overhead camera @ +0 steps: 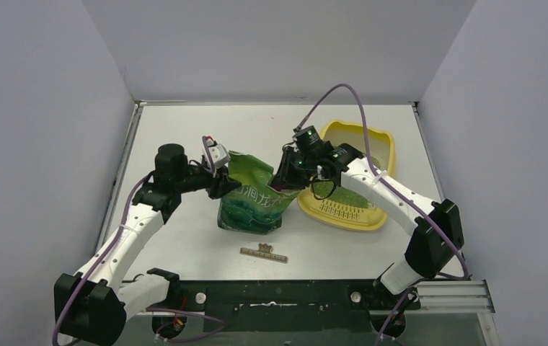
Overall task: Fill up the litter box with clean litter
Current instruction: 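Scoop the cat litter from the cat litter bag, then pour the cat litter into the litter box.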
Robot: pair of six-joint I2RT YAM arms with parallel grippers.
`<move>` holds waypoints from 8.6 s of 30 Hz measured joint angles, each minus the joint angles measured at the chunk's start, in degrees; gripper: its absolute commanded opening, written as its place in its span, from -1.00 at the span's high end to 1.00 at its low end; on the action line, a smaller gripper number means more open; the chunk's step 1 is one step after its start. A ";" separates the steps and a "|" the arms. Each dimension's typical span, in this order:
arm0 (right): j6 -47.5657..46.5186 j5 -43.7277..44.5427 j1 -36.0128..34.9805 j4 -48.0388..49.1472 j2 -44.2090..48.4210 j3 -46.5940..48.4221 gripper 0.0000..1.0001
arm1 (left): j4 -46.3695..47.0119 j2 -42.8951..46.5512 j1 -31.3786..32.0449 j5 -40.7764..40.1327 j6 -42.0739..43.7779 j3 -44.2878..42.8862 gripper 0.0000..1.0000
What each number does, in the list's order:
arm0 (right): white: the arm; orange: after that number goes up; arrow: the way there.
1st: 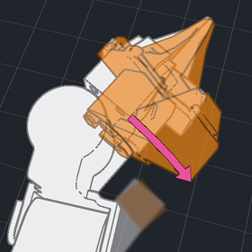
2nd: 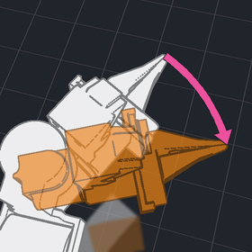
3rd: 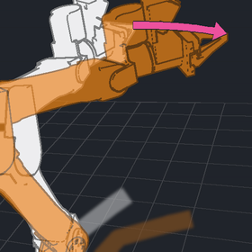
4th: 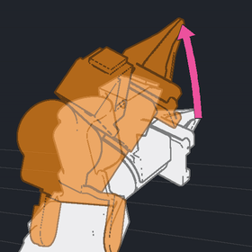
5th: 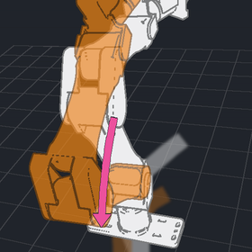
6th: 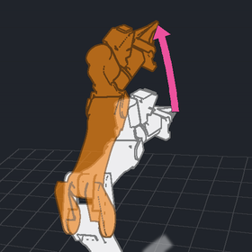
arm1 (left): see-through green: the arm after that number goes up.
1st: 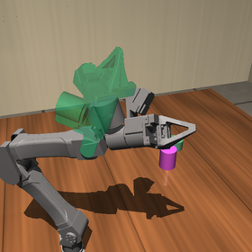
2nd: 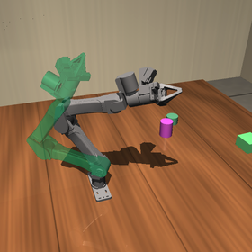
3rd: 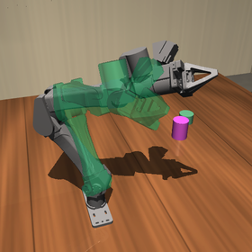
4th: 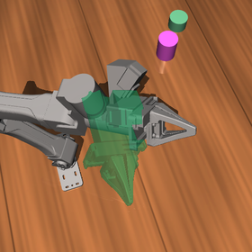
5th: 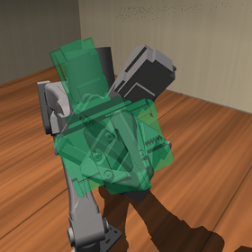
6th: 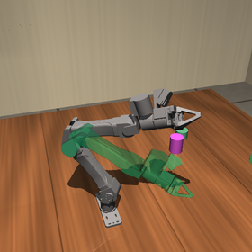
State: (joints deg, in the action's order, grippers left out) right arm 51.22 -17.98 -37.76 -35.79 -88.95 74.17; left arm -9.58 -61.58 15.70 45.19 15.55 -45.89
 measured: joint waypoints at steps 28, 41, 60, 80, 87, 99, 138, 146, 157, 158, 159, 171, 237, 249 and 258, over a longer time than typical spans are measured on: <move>-7.85 4.31 -3.04 -9.79 -5.40 10.64 1.00 | -0.81 -3.41 -2.29 1.22 -14.08 -3.61 0.04; -2.29 -6.40 1.86 5.42 0.61 -4.44 1.00 | 2.16 -5.64 -3.52 8.00 -18.03 -4.35 -0.06; 9.03 -19.23 4.31 22.21 3.19 -11.15 1.00 | 4.35 -8.17 -2.93 7.50 -20.06 -4.33 0.55; 17.66 -30.77 15.50 34.49 9.46 -22.29 1.00 | 8.98 -3.34 -3.06 11.17 -15.56 0.00 1.00; 18.99 -34.53 19.23 37.53 12.79 -26.14 1.00 | 8.94 -3.06 -3.63 12.35 -13.38 0.22 1.00; 16.63 -38.16 23.80 40.02 19.06 -31.01 1.00 | 8.98 -3.15 -3.89 14.08 -13.35 0.22 1.00; 30.21 -40.61 27.78 66.49 19.91 -45.40 1.00 | 9.60 -3.91 -3.80 15.10 -13.42 0.22 1.00; 28.74 -42.36 31.43 62.58 25.44 -45.40 1.00 | 9.79 -4.07 -3.67 15.08 -13.42 0.22 1.00; 28.02 -45.11 35.60 58.80 27.91 -45.40 1.00 | 9.90 -4.57 -3.65 15.08 -13.44 0.22 1.00; 27.74 -45.31 36.00 58.29 28.33 -45.40 1.00 | 9.90 -4.59 -3.65 15.08 -13.42 0.22 1.00; 27.39 -45.46 36.33 57.66 28.70 -45.40 1.00 | 9.90 -4.59 -3.65 15.08 -13.44 0.22 1.00; 25.53 -45.94 37.09 54.01 30.62 -45.40 1.00 | 10.01 -4.70 -3.65 15.08 -13.62 0.22 1.00; 37.46 -48.57 64.35 73.00 22.38 -44.92 1.00 | 11.13 -5.77 -3.17 14.67 -14.45 0.22 0.96; 25.18 -40.57 66.97 57.13 21.73 -41.64 1.00 | 10.32 -5.49 -2.93 12.61 -14.75 0.20 0.20; 14.19 -34.58 66.97 42.07 23.82 -37.38 1.00 | 7.17 -3.89 -3.04 8.76 -14.29 -0.09 -0.51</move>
State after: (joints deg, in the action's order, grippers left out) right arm 65.41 -52.56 29.21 6.28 -65.12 36.80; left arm -2.42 -65.47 12.67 53.95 1.26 -45.98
